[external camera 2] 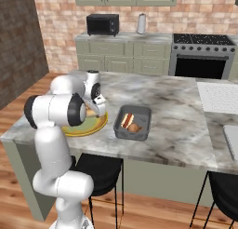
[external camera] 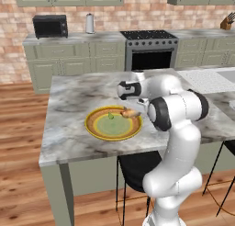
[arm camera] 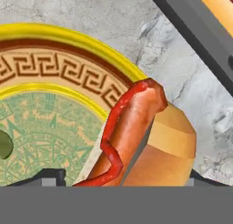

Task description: Place one cooked food and one vegetable from the large plate to each tupperware container.

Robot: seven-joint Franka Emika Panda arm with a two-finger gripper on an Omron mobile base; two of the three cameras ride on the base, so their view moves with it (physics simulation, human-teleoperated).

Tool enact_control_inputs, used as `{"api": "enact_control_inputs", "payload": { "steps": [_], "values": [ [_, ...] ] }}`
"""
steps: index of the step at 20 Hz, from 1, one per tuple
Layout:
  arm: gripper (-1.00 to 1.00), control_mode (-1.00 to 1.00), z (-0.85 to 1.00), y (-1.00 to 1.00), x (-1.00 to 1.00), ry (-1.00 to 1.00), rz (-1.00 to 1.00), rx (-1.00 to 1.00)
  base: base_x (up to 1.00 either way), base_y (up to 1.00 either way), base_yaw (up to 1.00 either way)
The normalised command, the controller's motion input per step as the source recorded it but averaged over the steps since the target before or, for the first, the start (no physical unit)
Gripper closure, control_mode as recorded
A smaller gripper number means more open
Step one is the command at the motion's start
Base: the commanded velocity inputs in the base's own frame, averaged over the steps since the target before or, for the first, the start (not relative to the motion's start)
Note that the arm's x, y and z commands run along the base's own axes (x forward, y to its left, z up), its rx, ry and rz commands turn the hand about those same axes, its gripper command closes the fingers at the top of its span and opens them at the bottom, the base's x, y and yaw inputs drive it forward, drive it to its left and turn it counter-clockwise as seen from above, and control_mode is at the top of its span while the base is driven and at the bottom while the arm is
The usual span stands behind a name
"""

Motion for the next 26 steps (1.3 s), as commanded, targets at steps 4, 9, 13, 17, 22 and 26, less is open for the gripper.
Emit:
{"api": "enact_control_inputs", "payload": {
  "steps": [4,9,13,17,22,26],
  "values": [
    [1.0,-1.0,0.42,-0.31,-1.0,-0.06,0.05,0.0,0.0,0.0,0.0],
    [1.0,-1.0,0.68,-0.17,-0.99,-0.02,0.19,-0.09,0.0,0.0,0.0],
    [1.0,-1.0,0.57,0.0,-0.68,0.01,0.39,-0.22,0.0,0.0,0.0],
    [1.0,-1.0,0.14,0.0,-0.46,0.06,0.39,-0.09,0.0,0.0,0.0],
    [1.0,-1.0,0.06,0.1,-0.48,0.1,0.25,0.06,0.0,0.0,0.0],
    [1.0,-1.0,0.03,0.18,-0.1,0.29,0.13,0.0,0.0,0.0,0.0]
  ]
}}
